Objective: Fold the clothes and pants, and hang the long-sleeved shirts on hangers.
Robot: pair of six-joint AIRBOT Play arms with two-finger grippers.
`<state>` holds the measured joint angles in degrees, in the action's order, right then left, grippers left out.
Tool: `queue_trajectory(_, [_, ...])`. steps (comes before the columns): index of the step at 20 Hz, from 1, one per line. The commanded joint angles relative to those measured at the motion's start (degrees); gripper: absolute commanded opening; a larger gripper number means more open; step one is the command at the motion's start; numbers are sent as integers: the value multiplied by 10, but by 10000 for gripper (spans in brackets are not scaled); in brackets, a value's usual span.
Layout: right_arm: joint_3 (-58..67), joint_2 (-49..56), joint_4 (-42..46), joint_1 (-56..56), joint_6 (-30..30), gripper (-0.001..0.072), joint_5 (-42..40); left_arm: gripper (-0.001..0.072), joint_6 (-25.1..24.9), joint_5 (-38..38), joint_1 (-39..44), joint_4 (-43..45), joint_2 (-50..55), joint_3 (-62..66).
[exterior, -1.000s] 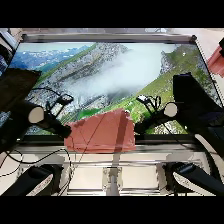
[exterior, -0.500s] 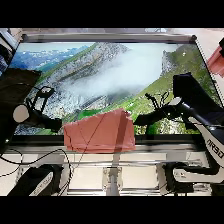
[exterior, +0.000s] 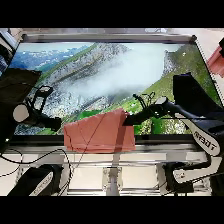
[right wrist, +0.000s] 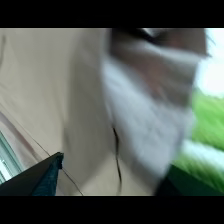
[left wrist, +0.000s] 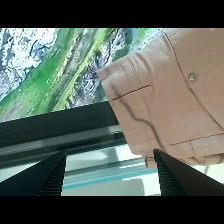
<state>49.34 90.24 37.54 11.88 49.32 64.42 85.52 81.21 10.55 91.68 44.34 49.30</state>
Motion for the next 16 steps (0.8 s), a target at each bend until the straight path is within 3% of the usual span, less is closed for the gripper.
queue_trajectory(1, [33,37,-3,50,24,579,-10,635,1,0,-1,0,0,0])
queue_trajectory(3, [45,59,-15,79,29,543,-10,635,1,0,-1,0,0,0])
queue_trajectory(4, [52,66,-20,93,32,463,-11,635,1,0,-1,0,0,0])
queue_trajectory(5, [59,69,-22,104,42,373,-12,635,0,0,-1,0,0,0])
queue_trajectory(7, [84,69,-26,118,71,60,-4,635,1,0,-1,0,0,0])
queue_trajectory(8, [104,69,-26,118,85,8,7,635,0,0,-1,0,0,0])
queue_trajectory(12, [238,69,-21,90,136,6,34,635,0,-1,-1,0,0,0])
queue_trajectory(16, [401,69,48,2,228,6,57,635,0,-3,-1,0,0,0])
